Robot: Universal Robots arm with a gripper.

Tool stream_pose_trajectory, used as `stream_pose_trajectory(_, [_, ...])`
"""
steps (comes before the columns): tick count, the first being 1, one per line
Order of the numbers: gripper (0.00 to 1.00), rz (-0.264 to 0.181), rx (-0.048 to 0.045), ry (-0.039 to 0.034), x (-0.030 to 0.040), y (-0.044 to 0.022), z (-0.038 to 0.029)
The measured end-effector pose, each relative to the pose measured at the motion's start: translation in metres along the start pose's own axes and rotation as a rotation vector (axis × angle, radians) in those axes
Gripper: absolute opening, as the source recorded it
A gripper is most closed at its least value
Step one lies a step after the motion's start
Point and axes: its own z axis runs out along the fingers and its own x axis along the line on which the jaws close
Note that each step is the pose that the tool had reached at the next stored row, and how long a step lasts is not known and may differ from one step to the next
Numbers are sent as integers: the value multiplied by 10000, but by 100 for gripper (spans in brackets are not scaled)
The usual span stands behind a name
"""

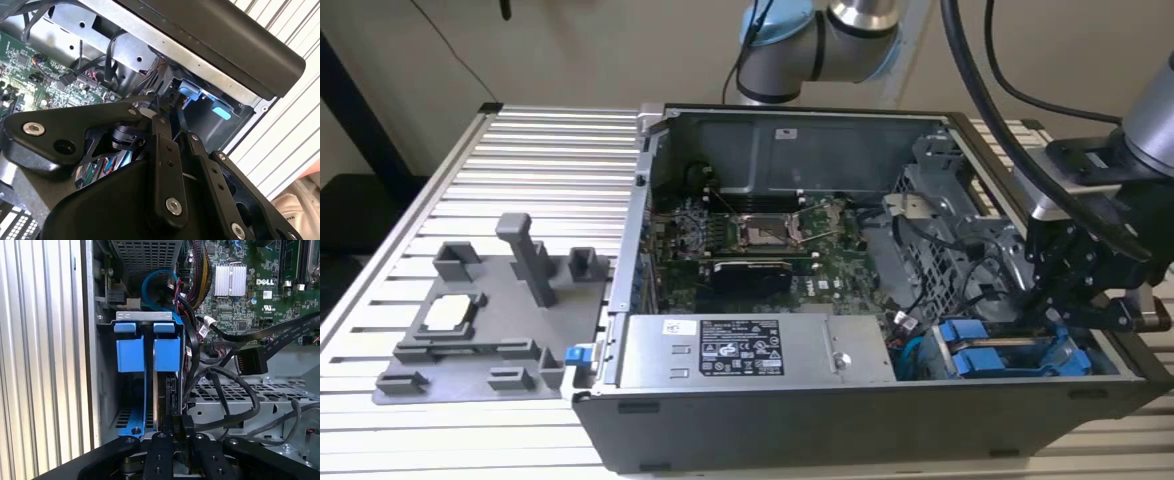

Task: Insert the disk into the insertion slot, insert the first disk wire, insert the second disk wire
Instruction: 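Insert the first disk wire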

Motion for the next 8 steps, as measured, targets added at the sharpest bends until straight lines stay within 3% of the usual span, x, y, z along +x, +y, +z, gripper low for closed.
stream_pose_trajectory(8, [19, 9, 0, -5, 1, -6, 25])
